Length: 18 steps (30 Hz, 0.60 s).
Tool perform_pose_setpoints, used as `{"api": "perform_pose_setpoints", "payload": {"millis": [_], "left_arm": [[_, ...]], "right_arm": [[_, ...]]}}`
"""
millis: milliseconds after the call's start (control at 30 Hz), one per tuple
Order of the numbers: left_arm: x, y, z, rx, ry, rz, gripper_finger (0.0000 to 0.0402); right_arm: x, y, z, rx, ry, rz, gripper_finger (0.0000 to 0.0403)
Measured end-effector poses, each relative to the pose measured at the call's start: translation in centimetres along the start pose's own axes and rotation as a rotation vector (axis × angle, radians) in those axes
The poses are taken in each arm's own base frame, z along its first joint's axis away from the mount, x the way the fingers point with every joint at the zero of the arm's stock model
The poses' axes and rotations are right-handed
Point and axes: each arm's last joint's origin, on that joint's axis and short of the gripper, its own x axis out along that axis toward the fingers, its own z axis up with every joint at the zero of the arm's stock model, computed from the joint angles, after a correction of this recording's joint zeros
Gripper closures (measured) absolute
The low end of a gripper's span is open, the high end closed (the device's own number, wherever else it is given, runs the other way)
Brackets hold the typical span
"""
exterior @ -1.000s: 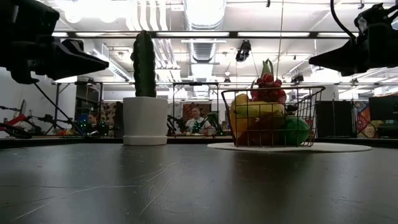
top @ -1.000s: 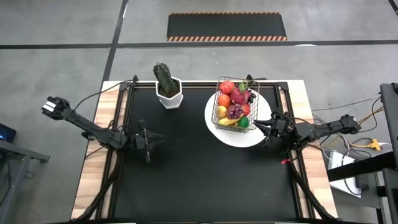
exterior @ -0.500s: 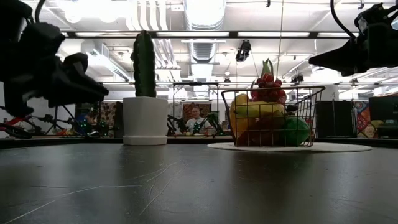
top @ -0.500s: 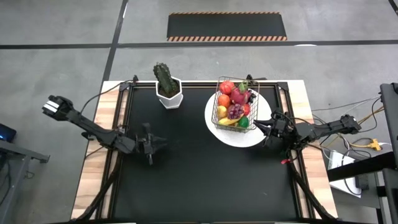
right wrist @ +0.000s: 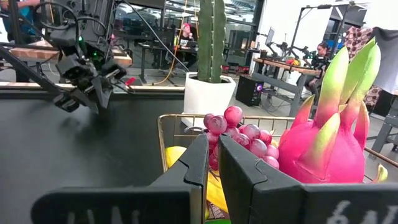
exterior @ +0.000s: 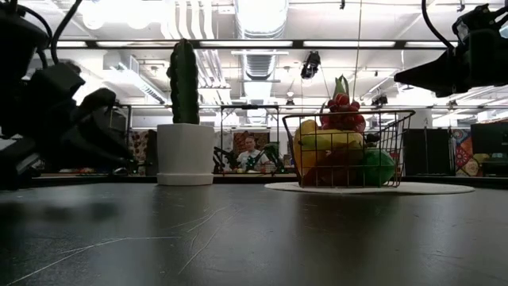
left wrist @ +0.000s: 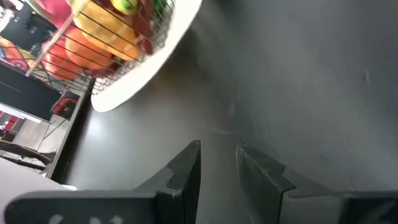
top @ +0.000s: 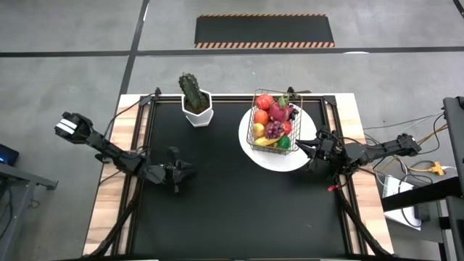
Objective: Build produce basket
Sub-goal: Return to Home Position
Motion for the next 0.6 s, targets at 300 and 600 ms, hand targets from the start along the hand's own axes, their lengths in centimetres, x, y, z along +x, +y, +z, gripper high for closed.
{"api": "perform_pose_setpoints", "payload": {"millis": [300,600], "left_arm": [[0.55,-0.74,-0.76,0.043,0.059,-0.024,0.0316],[0.93,-0.69,0.17,-0.003,-0.002,-0.001,0.0316]], "right_arm": [[0.0,0.0,0.0,0.0,0.0,0.0,0.0376],[0.0,0.0,0.0,0.0,0.0,0.0,0.0376]]}}
